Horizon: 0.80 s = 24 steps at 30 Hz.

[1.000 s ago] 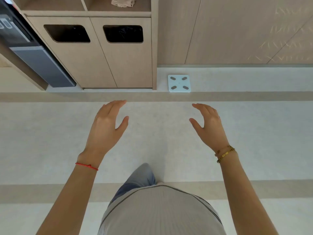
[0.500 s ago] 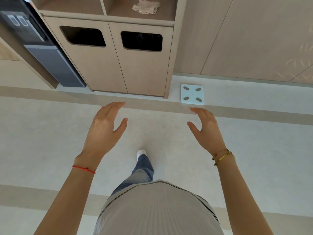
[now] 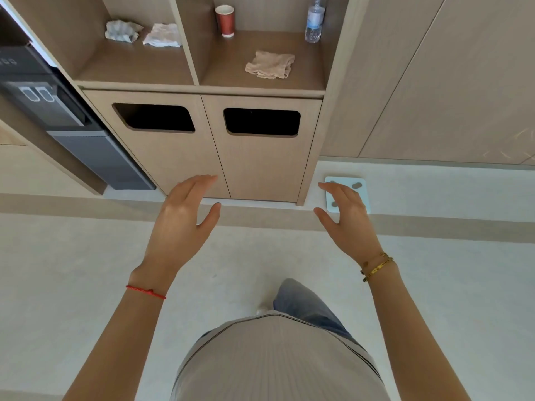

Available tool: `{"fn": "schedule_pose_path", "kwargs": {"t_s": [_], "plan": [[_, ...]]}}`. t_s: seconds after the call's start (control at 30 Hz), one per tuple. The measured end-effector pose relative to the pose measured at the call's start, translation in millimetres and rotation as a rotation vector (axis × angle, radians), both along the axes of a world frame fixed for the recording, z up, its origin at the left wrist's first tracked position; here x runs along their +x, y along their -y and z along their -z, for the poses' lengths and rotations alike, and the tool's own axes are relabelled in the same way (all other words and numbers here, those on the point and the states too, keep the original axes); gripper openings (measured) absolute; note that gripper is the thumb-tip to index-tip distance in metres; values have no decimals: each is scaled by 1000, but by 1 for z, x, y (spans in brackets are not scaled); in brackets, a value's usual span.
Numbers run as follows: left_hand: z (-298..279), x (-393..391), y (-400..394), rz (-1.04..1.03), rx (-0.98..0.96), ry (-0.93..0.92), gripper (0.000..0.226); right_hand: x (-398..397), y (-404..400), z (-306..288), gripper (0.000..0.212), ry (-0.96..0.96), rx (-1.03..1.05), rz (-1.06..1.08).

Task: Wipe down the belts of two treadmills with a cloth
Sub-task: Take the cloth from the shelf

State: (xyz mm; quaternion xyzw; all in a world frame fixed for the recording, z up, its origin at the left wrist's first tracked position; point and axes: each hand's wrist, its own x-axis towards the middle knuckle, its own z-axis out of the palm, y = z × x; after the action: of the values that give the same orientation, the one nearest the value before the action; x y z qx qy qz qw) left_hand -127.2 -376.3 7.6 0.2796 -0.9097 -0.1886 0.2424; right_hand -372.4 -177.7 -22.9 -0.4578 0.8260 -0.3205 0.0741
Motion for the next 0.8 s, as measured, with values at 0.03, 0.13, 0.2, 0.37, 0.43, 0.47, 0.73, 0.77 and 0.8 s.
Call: {"fn": "schedule_pose_path", "kwargs": {"t_s": [0.03,0.13,0.2,0.37,0.43,0.47,0.73,0.77,0.8], "plan": [[2,-6,11,4,2,2,45,-5,10,2,47,6,4,3],[10,-27,46,14,11,8,45,-25,44,11,47,19,17,7],[16,-44,70,6,20,8,45,-42,69,17,48,29,28,15],[21,-98,138,2,23,9,45,-96,141,24,47,22,17,2],[18,-126,169,-5,13,1,45,-123,175,20,47,12,-3,-9],[15,-140,185,-14,6,-7,45,-138,191,17,47,5,-13,-15],[-4,-242,294,-46,-12,-50,45,-244,314,-27,45,-66,-75,-28],[-4,-251,305,-47,-12,-53,44,-252,325,-29,46,-71,-77,-26],[-3,-259,314,-49,-7,-53,44,-260,335,-29,45,-79,-79,-23]]}}
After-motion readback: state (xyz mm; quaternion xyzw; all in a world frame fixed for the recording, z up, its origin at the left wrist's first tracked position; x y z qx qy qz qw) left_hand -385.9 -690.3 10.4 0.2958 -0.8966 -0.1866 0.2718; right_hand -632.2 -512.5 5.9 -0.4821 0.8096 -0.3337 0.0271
